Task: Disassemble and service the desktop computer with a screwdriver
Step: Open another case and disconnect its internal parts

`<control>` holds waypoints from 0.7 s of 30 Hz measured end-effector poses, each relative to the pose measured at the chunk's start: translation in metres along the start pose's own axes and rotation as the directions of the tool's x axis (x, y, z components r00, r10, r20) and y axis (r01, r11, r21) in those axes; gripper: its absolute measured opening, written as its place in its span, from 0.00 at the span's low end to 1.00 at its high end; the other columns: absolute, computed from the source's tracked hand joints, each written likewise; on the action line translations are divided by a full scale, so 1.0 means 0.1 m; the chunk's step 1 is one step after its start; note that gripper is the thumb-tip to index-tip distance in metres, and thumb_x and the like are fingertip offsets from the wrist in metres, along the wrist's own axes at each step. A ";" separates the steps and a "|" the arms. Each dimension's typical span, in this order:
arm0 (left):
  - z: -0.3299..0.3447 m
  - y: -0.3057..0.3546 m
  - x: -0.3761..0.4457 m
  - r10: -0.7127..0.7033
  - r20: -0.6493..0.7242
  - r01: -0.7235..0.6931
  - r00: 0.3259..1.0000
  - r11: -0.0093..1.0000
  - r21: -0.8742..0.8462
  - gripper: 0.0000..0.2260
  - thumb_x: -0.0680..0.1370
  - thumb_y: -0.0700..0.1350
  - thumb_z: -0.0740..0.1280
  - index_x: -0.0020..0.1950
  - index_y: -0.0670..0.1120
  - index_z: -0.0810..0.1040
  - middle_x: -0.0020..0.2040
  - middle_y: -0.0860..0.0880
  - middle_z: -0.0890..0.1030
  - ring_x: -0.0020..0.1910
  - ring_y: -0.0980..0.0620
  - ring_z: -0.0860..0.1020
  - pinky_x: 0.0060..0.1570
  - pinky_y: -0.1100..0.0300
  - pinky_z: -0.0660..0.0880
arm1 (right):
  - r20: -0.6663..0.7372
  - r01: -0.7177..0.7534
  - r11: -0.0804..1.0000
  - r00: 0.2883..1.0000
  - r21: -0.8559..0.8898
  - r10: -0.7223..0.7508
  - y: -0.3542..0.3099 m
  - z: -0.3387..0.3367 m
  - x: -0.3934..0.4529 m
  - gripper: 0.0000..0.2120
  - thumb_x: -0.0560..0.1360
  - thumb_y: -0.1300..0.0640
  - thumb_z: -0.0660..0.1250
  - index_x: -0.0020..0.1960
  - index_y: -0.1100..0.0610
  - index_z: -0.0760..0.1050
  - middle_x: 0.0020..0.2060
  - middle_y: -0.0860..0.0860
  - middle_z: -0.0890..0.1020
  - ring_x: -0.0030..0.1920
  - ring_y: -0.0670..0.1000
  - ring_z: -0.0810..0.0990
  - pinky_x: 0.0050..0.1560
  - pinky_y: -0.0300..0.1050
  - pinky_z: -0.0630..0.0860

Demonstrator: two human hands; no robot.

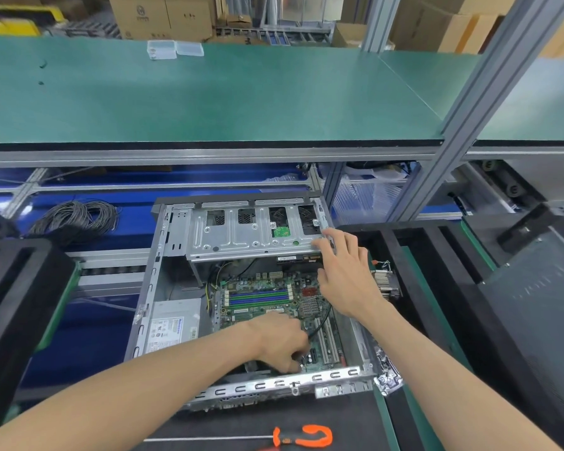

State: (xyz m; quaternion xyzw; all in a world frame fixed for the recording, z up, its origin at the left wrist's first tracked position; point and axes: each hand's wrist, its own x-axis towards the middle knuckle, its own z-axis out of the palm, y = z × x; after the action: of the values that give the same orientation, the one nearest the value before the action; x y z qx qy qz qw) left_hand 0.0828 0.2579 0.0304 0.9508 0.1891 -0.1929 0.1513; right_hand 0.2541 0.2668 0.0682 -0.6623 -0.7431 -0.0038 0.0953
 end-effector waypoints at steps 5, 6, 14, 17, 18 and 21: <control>0.03 0.02 0.08 -0.001 0.009 0.001 1.000 1.000 -0.013 0.12 0.75 0.48 0.68 0.34 0.46 0.73 0.27 0.50 0.69 0.31 0.45 0.75 0.32 0.58 0.71 | 0.001 0.001 1.000 1.000 -0.003 -0.001 -0.01 0.00 0.00 0.23 0.71 0.60 0.68 0.64 0.51 0.67 0.71 0.53 0.64 0.68 0.57 0.61 0.58 0.57 0.67; 0.04 0.03 0.09 -0.008 0.010 0.008 1.000 1.000 -0.022 0.13 0.75 0.45 0.69 0.32 0.45 0.71 0.27 0.49 0.70 0.29 0.45 0.74 0.31 0.60 0.69 | 0.002 0.001 1.000 1.000 -0.002 -0.001 -0.01 0.00 0.00 0.23 0.71 0.60 0.68 0.64 0.51 0.67 0.71 0.53 0.63 0.68 0.57 0.62 0.58 0.57 0.68; 0.09 0.01 0.18 -0.035 0.122 0.049 0.992 0.992 -0.113 0.07 0.70 0.35 0.67 0.32 0.39 0.73 0.27 0.44 0.73 0.26 0.46 0.72 0.27 0.54 0.76 | 0.001 0.001 1.000 1.000 0.008 -0.001 -0.01 0.00 0.00 0.24 0.70 0.59 0.68 0.64 0.51 0.67 0.71 0.53 0.63 0.68 0.58 0.62 0.58 0.58 0.69; 0.09 0.03 0.20 -0.031 0.135 0.044 0.990 0.995 -0.095 0.08 0.71 0.36 0.67 0.33 0.38 0.73 0.29 0.41 0.75 0.27 0.45 0.73 0.30 0.51 0.79 | -0.003 0.001 1.000 1.000 0.014 -0.001 -0.01 0.00 0.00 0.24 0.70 0.59 0.69 0.64 0.51 0.67 0.70 0.53 0.64 0.68 0.58 0.62 0.58 0.58 0.70; 0.08 0.05 0.22 -0.020 0.138 0.031 0.990 0.997 -0.072 0.09 0.72 0.36 0.67 0.32 0.39 0.72 0.29 0.42 0.75 0.27 0.45 0.73 0.30 0.52 0.78 | -0.006 0.002 1.000 1.000 0.014 -0.002 -0.01 0.00 0.00 0.24 0.70 0.59 0.69 0.64 0.51 0.67 0.70 0.53 0.64 0.68 0.58 0.62 0.58 0.58 0.70; 0.04 0.11 0.27 0.017 0.181 -0.008 0.983 0.999 -0.049 0.10 0.72 0.35 0.67 0.32 0.41 0.71 0.28 0.44 0.74 0.27 0.48 0.73 0.27 0.60 0.72 | -0.003 0.003 1.000 1.000 0.010 -0.003 -0.01 0.00 0.00 0.24 0.70 0.59 0.69 0.64 0.51 0.67 0.70 0.53 0.64 0.67 0.57 0.61 0.58 0.58 0.70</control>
State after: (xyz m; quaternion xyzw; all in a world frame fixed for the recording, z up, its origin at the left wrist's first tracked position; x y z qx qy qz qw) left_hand 0.1089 0.2551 0.0180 0.9266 0.1733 -0.2731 0.1918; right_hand 0.2531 0.2670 0.0683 -0.6608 -0.7439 -0.0014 0.0999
